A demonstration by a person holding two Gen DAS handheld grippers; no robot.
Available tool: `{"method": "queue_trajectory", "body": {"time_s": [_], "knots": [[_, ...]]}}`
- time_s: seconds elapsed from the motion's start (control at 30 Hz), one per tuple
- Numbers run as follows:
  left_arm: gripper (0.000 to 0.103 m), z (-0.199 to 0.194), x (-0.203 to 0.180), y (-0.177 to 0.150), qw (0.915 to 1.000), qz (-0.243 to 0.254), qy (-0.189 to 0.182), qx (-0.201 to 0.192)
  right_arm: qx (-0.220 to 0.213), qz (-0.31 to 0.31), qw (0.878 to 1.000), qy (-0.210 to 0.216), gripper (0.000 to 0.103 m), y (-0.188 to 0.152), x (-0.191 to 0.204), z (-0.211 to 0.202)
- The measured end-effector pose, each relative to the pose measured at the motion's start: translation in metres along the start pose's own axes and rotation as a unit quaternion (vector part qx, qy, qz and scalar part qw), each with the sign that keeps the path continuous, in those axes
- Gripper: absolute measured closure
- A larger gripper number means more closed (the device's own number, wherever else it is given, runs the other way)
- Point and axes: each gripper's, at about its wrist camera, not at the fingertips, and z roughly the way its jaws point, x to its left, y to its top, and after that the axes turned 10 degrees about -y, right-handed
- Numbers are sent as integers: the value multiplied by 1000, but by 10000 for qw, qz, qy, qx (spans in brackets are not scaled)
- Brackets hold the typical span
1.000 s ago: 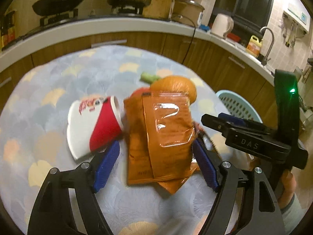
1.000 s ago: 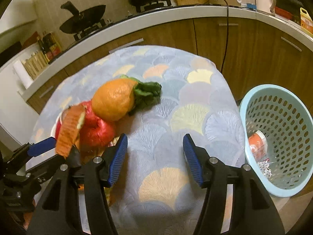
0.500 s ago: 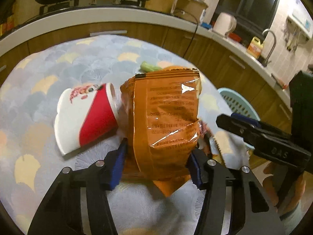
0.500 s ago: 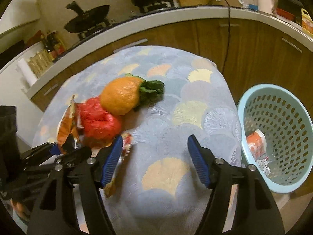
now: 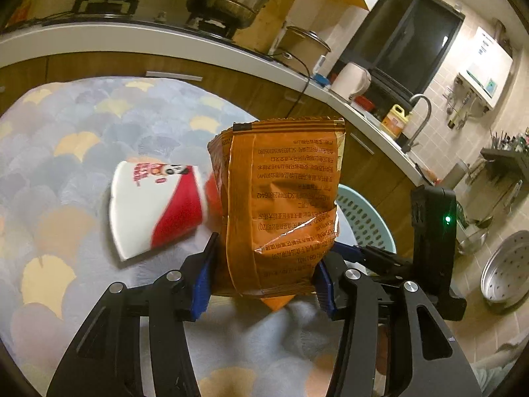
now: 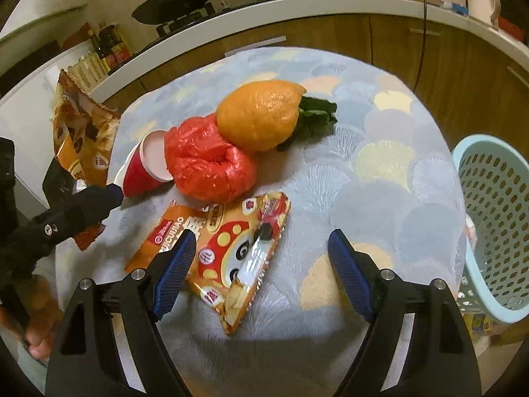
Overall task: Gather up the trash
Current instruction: 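Grasp the colourful snack packet with the right tool while the left tool holds the chip bag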
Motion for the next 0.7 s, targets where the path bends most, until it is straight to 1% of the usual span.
{"method": "queue_trajectory", "body": {"time_s": [0.03,0.07,0.1,0.13,0.17,0.2,0.23,0.3,0.43,0.57,0.7], "knots": [[54,-2,2,0,10000,-27,-1,-14,-3,-63,10000,-25,38,0,4,0],[54,-3,4,0,10000,-53,-7,-30,-35,-139,9998,-107,41,-1,7,0],[54,-5,5,-1,10000,-78,-3,-52,-54,-202,9997,-146,51,-2,10,1],[54,-7,5,0,9999,-83,19,-67,-77,-248,9995,-168,65,-3,12,0],[54,-7,6,0,9999,-77,55,-79,-85,-287,9994,-163,74,-4,13,0],[54,-9,6,0,9999,-65,125,-91,-114,-320,9993,-141,90,-6,15,-1],[54,-11,5,-1,9997,-61,207,-106,-208,-319,9991,-178,92,-8,15,-4],[54,-12,7,0,9992,-96,374,-126,-426,-416,9978,-298,94,-13,16,-13],[54,-17,5,1,9990,-123,394,-187,-708,-611,9944,-502,95,-24,15,-35],[54,-14,-22,4,9980,293,513,-205,-872,-519,9930,-606,95,-27,2,-53],[53,-5,-49,8,9971,639,378,-159,-1203,-370,9883,-865,95,-21,-17,-79]]}}
